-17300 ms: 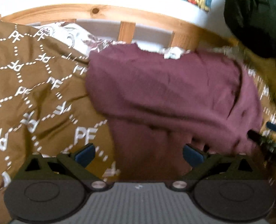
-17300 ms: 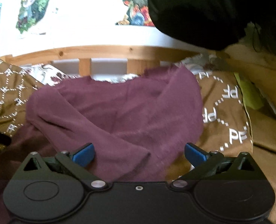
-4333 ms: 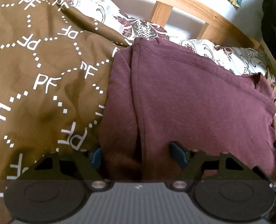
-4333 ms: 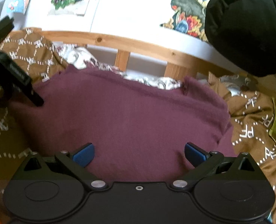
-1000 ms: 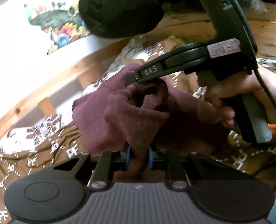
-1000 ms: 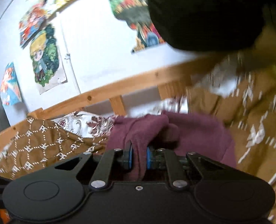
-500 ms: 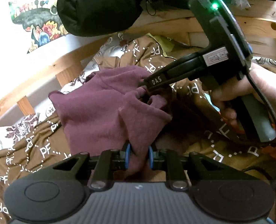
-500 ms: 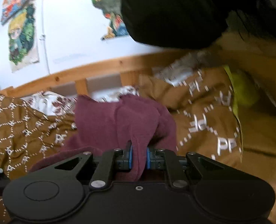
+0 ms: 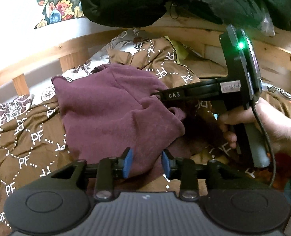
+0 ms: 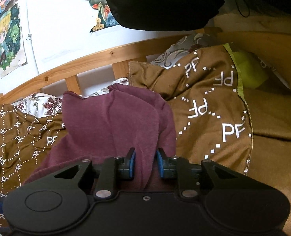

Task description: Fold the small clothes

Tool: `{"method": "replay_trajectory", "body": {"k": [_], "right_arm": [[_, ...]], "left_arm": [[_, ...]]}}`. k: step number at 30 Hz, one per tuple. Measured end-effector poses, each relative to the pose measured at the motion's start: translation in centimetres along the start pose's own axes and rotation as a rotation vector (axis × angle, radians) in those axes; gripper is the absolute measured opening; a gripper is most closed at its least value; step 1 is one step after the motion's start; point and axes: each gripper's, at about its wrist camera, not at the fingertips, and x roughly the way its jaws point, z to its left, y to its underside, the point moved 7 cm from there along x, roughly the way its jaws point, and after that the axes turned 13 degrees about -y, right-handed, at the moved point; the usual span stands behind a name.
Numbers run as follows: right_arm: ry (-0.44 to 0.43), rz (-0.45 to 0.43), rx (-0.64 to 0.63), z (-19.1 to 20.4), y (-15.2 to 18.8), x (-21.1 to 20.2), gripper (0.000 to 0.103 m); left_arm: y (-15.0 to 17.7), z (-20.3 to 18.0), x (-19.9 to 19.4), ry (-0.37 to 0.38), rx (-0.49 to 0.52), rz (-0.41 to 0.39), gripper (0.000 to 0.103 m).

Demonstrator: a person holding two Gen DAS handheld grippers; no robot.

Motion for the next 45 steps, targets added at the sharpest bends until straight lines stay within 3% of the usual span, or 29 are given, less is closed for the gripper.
{"method": "replay_trajectory", "body": {"k": [10,12,15,20,25,29,33,39,45], "right_arm": [[0.037,-0.007,0.015,-0.3,0.1,-0.4,0.043],[0.039,-0.017,0.012,-0.2,-0.1,-0.6,0.044],[0.055,-0.034,-0.011,0.1,-0.5,-1.0,0.048],[0.054,-0.078,-0.004,0.5,-1.2,-2.3,0.072],[0.057,-0.104,0.005,1.0,-1.6,-3.6,0.089],[0.044,-0.127,0.007,1.9,-2.0,-4.8,0.102],[0.048,-0.119,-0.004,2.9,-2.2,-5.7,0.102],[0.037,-0.077,-0.039,5.0,-1.3,-6.3,0.102],[-0.008,-0.017,-0.125,7.3,-0.1,-5.1,0.102]], "left_arm": [[-0.3,-0.2,-1.1,-0.021,0.02,-0.013,0.079],[-0.3,0.2,-1.4,-0.039,0.005,-0.009,0.093],[-0.5,1.2,-1.8,-0.067,-0.04,-0.013,0.101],[-0.1,3.4,-1.7,-0.106,-0.143,0.04,0.102],[0.7,6.0,-1.4,-0.12,-0.27,0.112,0.102],[1.6,8.1,-1.2,-0.206,-0.331,0.169,0.102],[2.7,10.3,-0.9,-0.277,-0.385,0.23,0.102],[4.5,12.2,-0.3,-0.314,-0.484,0.295,0.102],[5.0,12.9,0.3,-0.353,-0.553,0.313,0.102]]}}
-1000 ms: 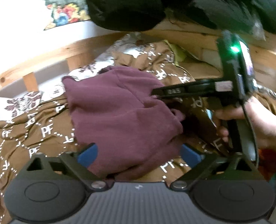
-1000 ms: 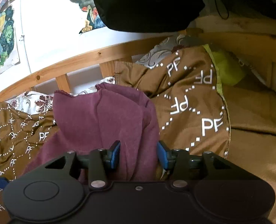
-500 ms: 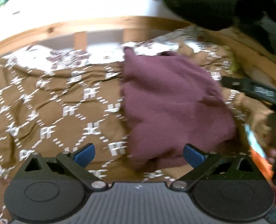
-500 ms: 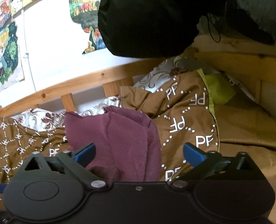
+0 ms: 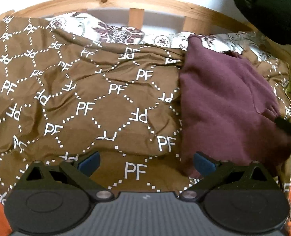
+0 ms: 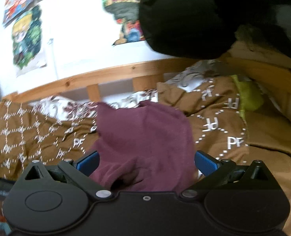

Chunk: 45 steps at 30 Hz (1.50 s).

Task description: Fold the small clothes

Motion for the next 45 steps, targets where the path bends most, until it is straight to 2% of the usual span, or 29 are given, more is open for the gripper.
{"method": "replay_trajectory", "body": {"k": [4,6,8,12,15,18,21,23,25,27,28,29,30,32,34,35,40,42,45], "right_arm": [[0.121,0.182,-0.105,-0.6,2.5,2.2,0.102],[0.126,0.28,-0.14,-1.1,3.9,3.2,0.102],[0.103,0.312,-0.164,-1.2,4.3,3.5,0.102],[0.051,0.309,-0.192,-1.2,4.1,3.2,0.102],[-0.031,0.293,-0.182,-1.5,3.5,2.6,0.102],[-0.103,0.208,-0.115,-2.5,2.0,1.5,0.102],[-0.12,0.087,-0.004,-3.9,0.5,1.1,0.102],[-0.126,0.029,0.072,-5.0,-0.2,1.8,0.1],[-0.136,0.001,0.119,-6.1,-0.9,3.0,0.094],[-0.099,-0.018,0.121,-7.1,-1.8,4.4,0.088],[-0.083,-0.026,0.117,-7.5,-2.1,5.0,0.08],[-0.071,-0.027,0.118,-7.9,-2.4,5.8,0.069],[-0.065,-0.02,0.12,-8.2,-2.5,6.5,0.061],[-0.059,-0.001,0.105,-8.6,-2.2,7.4,0.024],[-0.068,-0.013,0.068,-8.4,-2.4,7.6,0.013],[-0.071,-0.031,0.049,-8.3,-2.7,7.6,0.01],[-0.047,-0.144,-0.022,-8.1,-5.0,6.8,0.009],[-0.028,-0.143,-0.038,-8.6,-5.1,7.3,0.009],[-0.022,-0.1,0.05,-10.3,-3.7,8.2,0.009]], "left_arm": [[0.0,-0.3,0.4,0.006,-0.023,0.004,0.102],[0.0,-0.7,0.7,0.014,-0.027,0.001,0.102],[0.0,-1.1,0.8,0.024,-0.034,-0.007,0.102],[-0.5,-1.6,0.7,0.057,-0.06,-0.038,0.102],[-1.0,-1.5,0.3,0.112,-0.106,-0.071,0.102],[-1.7,-1.9,0.1,0.19,-0.122,-0.092,0.102],[-2.1,-3.2,0.8,0.24,-0.079,-0.081,0.102],[-2.1,-4.0,1.2,0.245,-0.04,-0.09,0.102],[-1.7,-4.8,2.0,0.226,0.02,-0.071,0.102],[-1.1,-5.0,2.6,0.21,0.047,-0.048,0.102],[-0.9,-4.9,2.7,0.215,0.04,-0.044,0.102],[-0.9,-4.8,2.8,0.225,0.028,-0.04,0.102],[-0.8,-4.6,3.0,0.232,0.016,-0.031,0.102],[-0.8,-4.6,3.2,0.24,0.0,-0.007,0.102],[-0.9,-4.5,3.2,0.242,-0.001,0.001,0.102],[-0.9,-4.6,3.1,0.243,0.003,0.0,0.102],[-0.9,-6.1,2.6,0.283,0.058,-0.016,0.102],[-0.7,-6.5,2.5,0.278,0.077,-0.024,0.102],[-0.1,-6.8,2.9,0.265,0.084,-0.02,0.102]]}}
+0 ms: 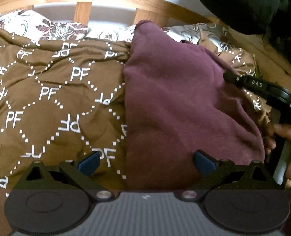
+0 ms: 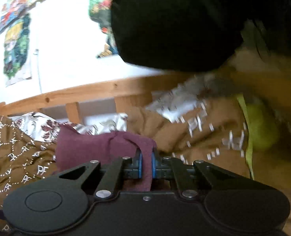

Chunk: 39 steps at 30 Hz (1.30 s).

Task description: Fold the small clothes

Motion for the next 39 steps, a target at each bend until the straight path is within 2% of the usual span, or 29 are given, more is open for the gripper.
{"method": "replay_trajectory", "body": {"k": [3,7,9,10,11,12,14,17,20,23,26,28,31,33,39], "right_arm": [[-0.005,0.034,0.119,-1.8,1.2,0.3,0.017],[-0.022,0.017,0.224,-2.8,1.0,-0.4,0.04],[-0.021,0.016,0.246,-2.7,0.9,-0.8,0.042],[-0.022,0.021,0.255,-2.7,0.9,-1.0,0.047],[-0.023,0.031,0.267,-2.5,0.9,-1.3,0.059],[-0.027,0.043,0.28,-2.3,1.1,-1.6,0.066],[-0.044,0.062,0.291,-1.4,1.4,-2.5,0.087],[-0.068,0.103,0.256,0.5,1.7,-3.4,0.099],[-0.05,0.195,0.176,2.3,3.0,-3.5,0.102],[0.031,0.316,0.003,3.9,4.8,-3.6,0.102],[0.079,0.377,-0.146,4.8,6.0,-4.1,0.102],[0.088,0.401,-0.178,4.7,6.4,-4.7,0.102],[0.093,0.422,-0.151,3.4,6.2,-5.2,0.102],[0.055,0.387,-0.121,3.0,5.8,-5.5,0.102],[-0.042,0.175,-0.024,3.1,3.1,-6.3,0.102]], "left_arm": [[0.3,0.5,0.2,0.023,-0.034,0.022,0.102],[0.2,1.2,0.3,0.047,-0.06,0.047,0.102],[0.1,1.4,0.3,0.052,-0.058,0.049,0.102],[0.2,1.4,0.3,0.051,-0.055,0.049,0.102],[0.2,1.5,0.3,0.05,-0.053,0.05,0.102],[0.3,1.6,0.3,0.05,-0.054,0.053,0.102],[0.4,1.8,0.3,0.057,-0.062,0.059,0.102],[0.6,2.2,0.5,0.067,-0.07,0.071,0.102],[0.9,2.5,0.8,0.075,-0.079,0.084,0.103],[1.1,2.8,0.9,0.083,-0.084,0.096,0.103],[1.3,2.7,0.9,0.086,-0.074,0.102,0.103],[1.5,2.7,0.8,0.083,-0.067,0.098,0.103],[1.6,2.8,0.8,0.079,-0.073,0.095,0.103],[1.6,2.9,0.8,0.076,-0.079,0.093,0.103],[1.7,2.9,0.8,0.074,-0.081,0.094,0.103]]}}
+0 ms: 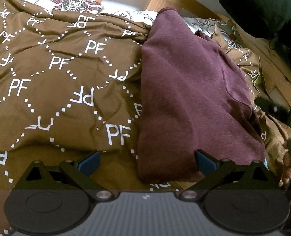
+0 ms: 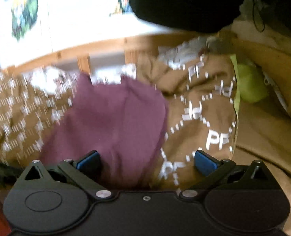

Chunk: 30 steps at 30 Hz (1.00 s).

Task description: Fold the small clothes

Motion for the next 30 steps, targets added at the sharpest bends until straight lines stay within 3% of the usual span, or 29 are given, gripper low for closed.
{"method": "replay_trajectory", "body": {"k": [3,6,12,15,20,22,27,30], "right_arm": [[-0.073,-0.102,0.094,-1.0,-0.8,0.9,0.102],[-0.087,-0.136,0.224,-2.6,-1.1,3.0,0.098],[-0.104,-0.167,0.267,-4.2,-1.3,6.5,0.093],[-0.103,-0.185,0.296,-4.9,-1.0,6.7,0.085],[-0.09,-0.177,0.306,-5.3,-0.7,7.0,0.059],[-0.089,-0.168,0.301,-5.2,-0.5,7.1,0.055],[-0.088,-0.163,0.297,-5.2,-0.2,7.1,0.054],[-0.084,-0.163,0.297,-5.2,-0.1,7.2,0.054]], "left_arm": [[0.1,0.0,0.0,-0.004,-0.002,-0.003,0.103],[0.1,0.0,0.0,-0.006,0.001,-0.006,0.103],[0.1,0.0,-0.1,-0.01,0.004,-0.011,0.103],[0.1,-0.1,0.0,-0.012,0.002,-0.013,0.103],[-0.1,-0.2,0.0,0.002,-0.002,-0.024,0.103],[-0.2,-0.3,-0.2,0.013,0.008,-0.035,0.102],[-0.9,-1.2,0.3,0.043,0.036,-0.041,0.102],[-1.1,-1.6,0.9,0.099,0.007,0.001,0.098]]}}
